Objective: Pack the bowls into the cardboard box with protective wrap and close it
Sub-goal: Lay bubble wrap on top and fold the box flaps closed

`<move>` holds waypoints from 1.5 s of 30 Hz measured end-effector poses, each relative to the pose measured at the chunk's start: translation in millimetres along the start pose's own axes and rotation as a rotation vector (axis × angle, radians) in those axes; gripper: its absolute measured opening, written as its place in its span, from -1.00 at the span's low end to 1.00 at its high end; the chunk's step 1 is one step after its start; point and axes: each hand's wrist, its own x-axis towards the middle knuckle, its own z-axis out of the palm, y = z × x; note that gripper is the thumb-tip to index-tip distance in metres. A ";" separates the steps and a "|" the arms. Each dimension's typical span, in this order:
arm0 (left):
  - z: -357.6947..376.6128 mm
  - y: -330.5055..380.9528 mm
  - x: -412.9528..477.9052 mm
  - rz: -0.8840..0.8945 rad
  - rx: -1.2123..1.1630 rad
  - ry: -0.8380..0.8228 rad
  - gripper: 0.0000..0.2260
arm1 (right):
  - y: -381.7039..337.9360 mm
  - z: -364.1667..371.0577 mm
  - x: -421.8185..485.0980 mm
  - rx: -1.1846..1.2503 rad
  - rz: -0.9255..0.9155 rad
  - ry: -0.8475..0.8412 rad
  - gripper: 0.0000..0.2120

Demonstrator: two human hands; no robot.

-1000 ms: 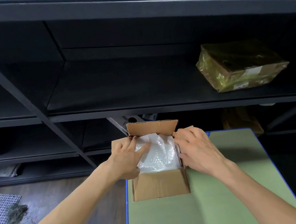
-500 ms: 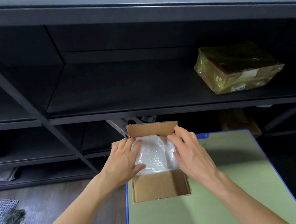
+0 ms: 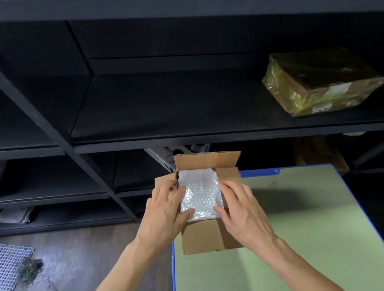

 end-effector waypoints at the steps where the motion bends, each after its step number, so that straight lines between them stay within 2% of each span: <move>1: 0.0 -1.1 -0.8 -0.011 -0.015 -0.001 -0.59 | -0.1 3.3 -1.7 -0.010 -0.004 0.005 -0.53; 6: 4.3 -2.1 0.1 -0.104 -0.054 -0.012 -0.45 | -12.2 14.4 -3.7 -0.036 0.063 0.044 -0.53; 14: 7.2 -3.1 -1.0 -0.191 -0.129 0.046 -0.45 | -27.5 21.3 -1.0 -0.147 0.053 0.047 -0.63; 16: 7.2 -6.5 -6.9 -0.263 -0.139 0.053 -0.44 | -28.7 21.7 1.8 -0.167 0.073 0.040 -0.62; 20: 0.7 -6.4 -14.6 -0.434 -0.196 -0.040 -0.31 | -32.8 22.4 8.5 -0.231 0.098 0.026 -0.56; 23: -9.7 0.7 -16.5 -0.383 -0.229 0.014 -0.36 | -33.4 21.5 8.7 -0.252 0.087 0.024 -0.51; 26: -22.0 5.2 -17.1 -0.330 -0.163 0.093 -0.43 | -30.2 20.2 6.1 -0.225 0.066 0.040 -0.51; 30: -28.7 20.9 -17.6 -0.200 -0.176 0.146 -0.47 | -27.7 19.1 4.3 -0.197 0.064 0.043 -0.49; 35: -17.2 41.7 -13.9 -0.097 -0.264 0.116 -0.38 | -24.2 16.0 3.0 -0.154 0.059 0.061 -0.50; 41: 4.1 53.0 -5.3 -0.044 -0.113 0.043 -0.59 | -17.7 18.9 -2.2 -0.060 0.047 0.100 -0.50; 45: 13.7 57.2 6.3 0.016 -0.097 0.087 -0.73 | -14.1 20.5 -6.2 -0.012 0.053 0.105 -0.55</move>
